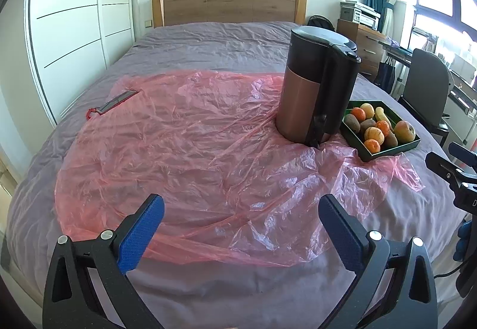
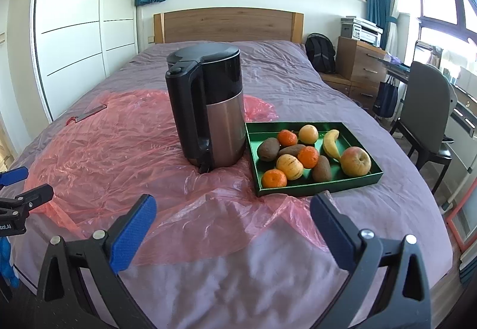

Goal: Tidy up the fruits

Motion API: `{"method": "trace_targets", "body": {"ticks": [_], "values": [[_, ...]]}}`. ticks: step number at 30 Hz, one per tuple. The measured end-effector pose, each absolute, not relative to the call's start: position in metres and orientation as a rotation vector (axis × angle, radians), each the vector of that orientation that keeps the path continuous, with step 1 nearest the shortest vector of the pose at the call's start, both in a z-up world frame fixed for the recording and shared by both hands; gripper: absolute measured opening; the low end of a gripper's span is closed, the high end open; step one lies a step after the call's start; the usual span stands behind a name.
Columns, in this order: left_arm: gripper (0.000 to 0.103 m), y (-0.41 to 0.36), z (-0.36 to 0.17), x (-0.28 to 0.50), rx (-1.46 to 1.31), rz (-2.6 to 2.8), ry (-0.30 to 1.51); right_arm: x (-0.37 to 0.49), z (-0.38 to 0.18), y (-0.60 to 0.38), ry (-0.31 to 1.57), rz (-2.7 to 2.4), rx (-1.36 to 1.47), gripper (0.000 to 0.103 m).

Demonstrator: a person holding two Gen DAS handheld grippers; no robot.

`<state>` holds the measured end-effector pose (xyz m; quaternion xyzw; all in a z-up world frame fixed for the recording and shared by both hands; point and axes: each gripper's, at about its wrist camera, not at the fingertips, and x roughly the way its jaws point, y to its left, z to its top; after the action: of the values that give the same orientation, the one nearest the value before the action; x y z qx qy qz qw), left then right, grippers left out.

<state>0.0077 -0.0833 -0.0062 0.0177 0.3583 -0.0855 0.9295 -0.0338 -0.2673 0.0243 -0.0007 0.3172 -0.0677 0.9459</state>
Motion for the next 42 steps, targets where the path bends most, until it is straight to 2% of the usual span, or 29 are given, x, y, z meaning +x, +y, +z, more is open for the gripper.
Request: {"method": "trace_targets", "body": {"ticks": [42], "values": [[0.102, -0.099, -0.004, 0.005, 0.098, -0.181, 0.727, -0.040, 0.016, -0.305, 0.620, -0.178, 0.044, 0.103]]}}
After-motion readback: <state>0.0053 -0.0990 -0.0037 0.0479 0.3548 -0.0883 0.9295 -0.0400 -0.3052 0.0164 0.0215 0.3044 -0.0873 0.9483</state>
